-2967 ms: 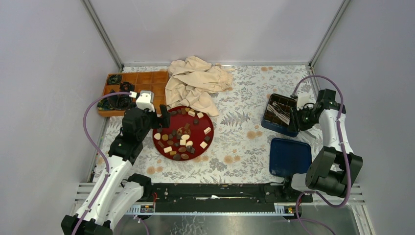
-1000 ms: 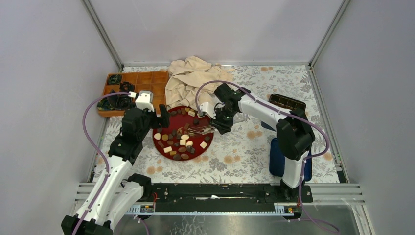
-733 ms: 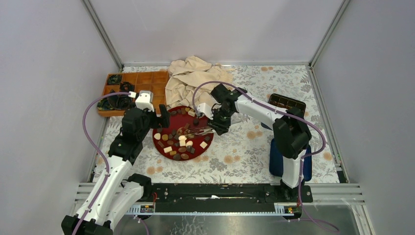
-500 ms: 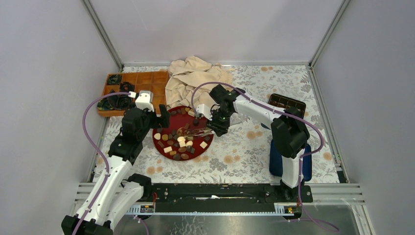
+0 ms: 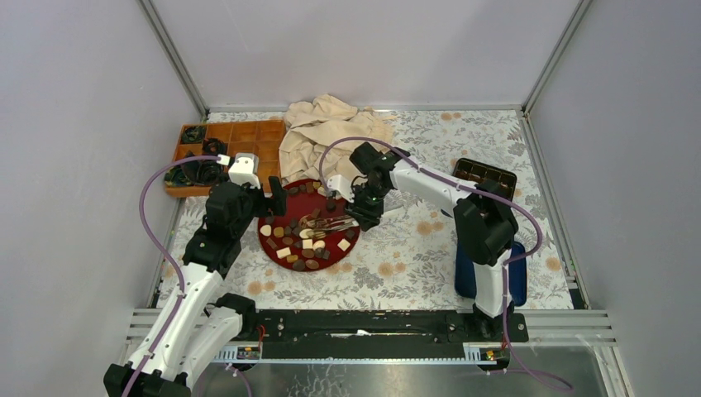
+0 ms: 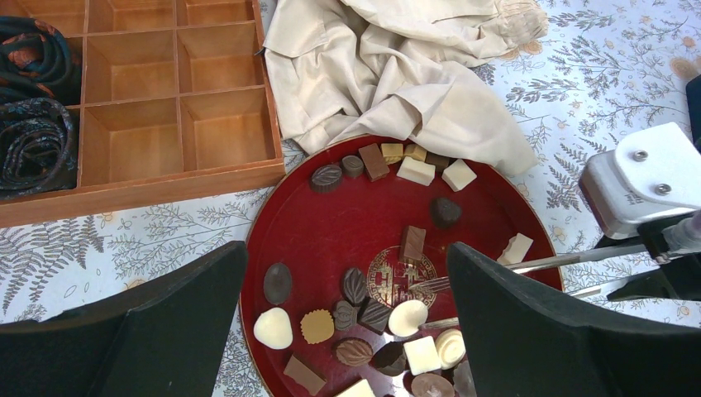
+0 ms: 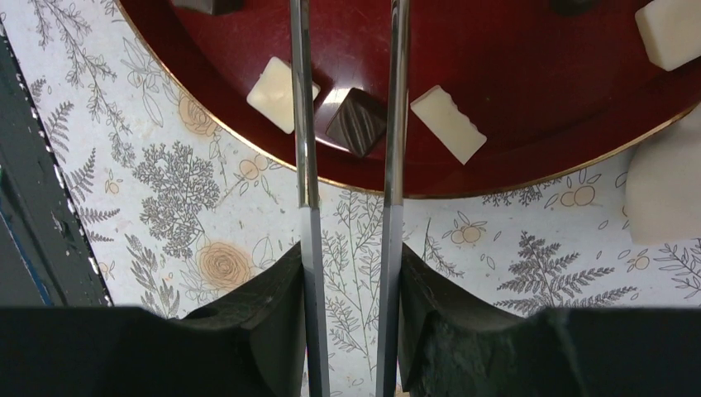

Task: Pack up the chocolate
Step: Pick up the fake chocolate from the plate, then place the fake chocolate in the packing box.

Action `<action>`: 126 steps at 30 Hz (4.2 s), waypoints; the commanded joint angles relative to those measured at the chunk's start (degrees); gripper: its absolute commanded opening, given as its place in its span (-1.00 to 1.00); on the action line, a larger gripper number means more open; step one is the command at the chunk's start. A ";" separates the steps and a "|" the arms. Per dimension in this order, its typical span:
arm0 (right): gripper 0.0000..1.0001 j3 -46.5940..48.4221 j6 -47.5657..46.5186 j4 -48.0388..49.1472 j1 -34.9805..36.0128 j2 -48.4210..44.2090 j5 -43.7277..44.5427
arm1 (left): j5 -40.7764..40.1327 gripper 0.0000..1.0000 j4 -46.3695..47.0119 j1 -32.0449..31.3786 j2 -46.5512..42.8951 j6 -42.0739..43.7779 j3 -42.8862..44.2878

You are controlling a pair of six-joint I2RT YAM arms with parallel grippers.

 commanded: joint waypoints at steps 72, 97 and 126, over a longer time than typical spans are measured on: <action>-0.85 -17.19 -20.62 -25.41 -69.36 -31.05 -10.63 | 0.55 0.96 2.93 0.75 -1.15 0.52 -0.43; -0.47 -17.57 -19.77 -22.77 -70.44 -23.26 -8.76 | 0.46 0.96 2.98 0.76 -1.33 0.52 -0.44; -0.11 -14.98 -19.62 -23.80 -70.42 -22.22 -9.17 | 0.46 0.96 2.99 0.75 -1.35 0.52 -0.40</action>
